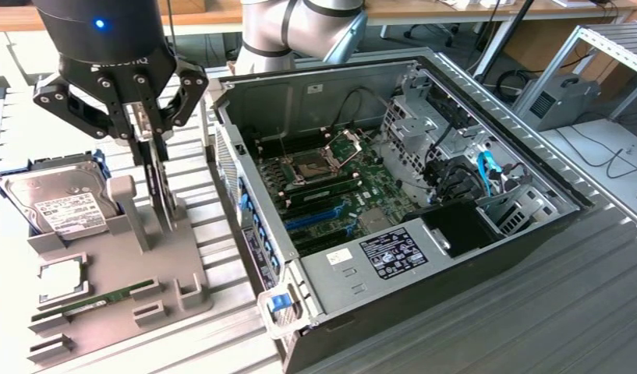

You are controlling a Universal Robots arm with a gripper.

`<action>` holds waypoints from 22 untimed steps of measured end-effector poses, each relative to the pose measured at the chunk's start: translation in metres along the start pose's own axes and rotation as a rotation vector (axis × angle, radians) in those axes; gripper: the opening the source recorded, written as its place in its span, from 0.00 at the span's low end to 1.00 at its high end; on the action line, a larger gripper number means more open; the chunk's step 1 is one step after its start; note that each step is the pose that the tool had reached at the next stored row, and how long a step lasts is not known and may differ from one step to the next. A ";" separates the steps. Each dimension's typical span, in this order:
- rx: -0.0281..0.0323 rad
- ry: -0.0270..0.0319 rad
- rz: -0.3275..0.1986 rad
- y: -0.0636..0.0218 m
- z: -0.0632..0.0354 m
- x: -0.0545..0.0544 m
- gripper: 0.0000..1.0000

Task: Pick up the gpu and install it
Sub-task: 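Pick up the gpu and move the gpu toward the slot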

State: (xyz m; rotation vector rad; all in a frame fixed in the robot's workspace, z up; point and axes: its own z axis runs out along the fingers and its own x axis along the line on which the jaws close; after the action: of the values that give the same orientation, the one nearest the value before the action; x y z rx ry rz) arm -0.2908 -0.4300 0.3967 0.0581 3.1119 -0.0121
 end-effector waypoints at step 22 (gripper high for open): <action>0.0000 0.0000 0.000 -0.0001 -0.0114 0.000 0.27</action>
State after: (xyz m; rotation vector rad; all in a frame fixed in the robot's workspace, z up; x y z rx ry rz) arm -0.2908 -0.4300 0.4082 0.0582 3.1119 -0.0121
